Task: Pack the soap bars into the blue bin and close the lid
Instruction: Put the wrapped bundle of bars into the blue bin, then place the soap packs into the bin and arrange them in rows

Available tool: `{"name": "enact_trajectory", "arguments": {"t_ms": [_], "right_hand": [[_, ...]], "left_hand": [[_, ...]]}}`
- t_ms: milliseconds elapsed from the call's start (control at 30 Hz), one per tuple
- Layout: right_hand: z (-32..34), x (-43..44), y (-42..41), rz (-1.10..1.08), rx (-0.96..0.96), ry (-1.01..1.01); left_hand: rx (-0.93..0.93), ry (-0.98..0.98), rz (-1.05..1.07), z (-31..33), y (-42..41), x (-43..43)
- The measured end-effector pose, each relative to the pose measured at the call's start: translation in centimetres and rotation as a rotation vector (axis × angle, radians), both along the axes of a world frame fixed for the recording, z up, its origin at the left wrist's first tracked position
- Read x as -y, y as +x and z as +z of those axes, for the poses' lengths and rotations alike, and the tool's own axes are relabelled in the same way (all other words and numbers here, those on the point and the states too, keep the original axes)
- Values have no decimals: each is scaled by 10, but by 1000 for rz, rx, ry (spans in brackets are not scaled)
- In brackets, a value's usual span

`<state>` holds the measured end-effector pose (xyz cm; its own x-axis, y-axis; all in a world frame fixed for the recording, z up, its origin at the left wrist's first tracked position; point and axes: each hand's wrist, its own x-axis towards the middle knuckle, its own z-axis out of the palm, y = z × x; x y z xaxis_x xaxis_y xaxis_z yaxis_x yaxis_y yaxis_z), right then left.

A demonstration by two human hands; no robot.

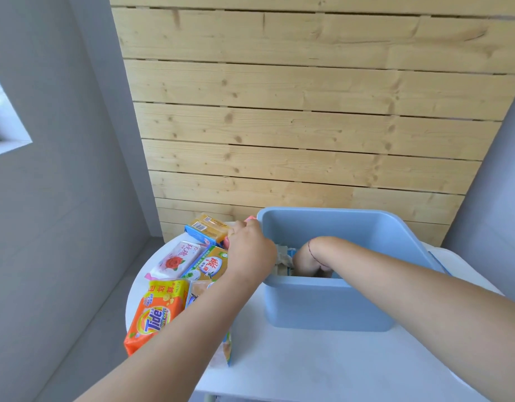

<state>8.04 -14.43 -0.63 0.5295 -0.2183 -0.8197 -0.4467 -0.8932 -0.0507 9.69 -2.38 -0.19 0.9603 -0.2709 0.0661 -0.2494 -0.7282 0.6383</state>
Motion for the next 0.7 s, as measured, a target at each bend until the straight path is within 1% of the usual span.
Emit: {"name": "enact_trajectory", "arguments": {"t_ms": [67,133,200,233,267,300,333,400,467,533,633,700], "right_hand": [[5,0,-3,117,65,-79],[4,1,-4,189,49,-140],[4,9,-8,161,96,-205],[7,14,-9,130,193,-237],[12,19,-11,107,302,-276],[18,24,-13,86,430,-304],[24,26,-12,80,550,-315],[34,27,-10,47,743,-236],[41,17,-8,13,841,-94],[44,6,-10,20,846,-21],[37,-1,-15,-42,712,37],[26,-2,-20,-25,634,70]], "left_hand": [[1,-25,-39,1,-1,-1],[-46,-128,-70,3,6,-17],[-98,-204,-49,2,21,-43],[-104,-163,5,0,29,-60],[-91,-30,82,-5,37,-79],[-94,152,142,-10,42,-99],[-134,293,149,-14,42,-119],[-268,455,-2,-24,41,-148],[-414,561,-170,-31,35,-167],[-489,596,-216,-38,29,-175],[-503,561,-208,-42,27,-175],[-476,532,-186,-42,26,-172]]}}
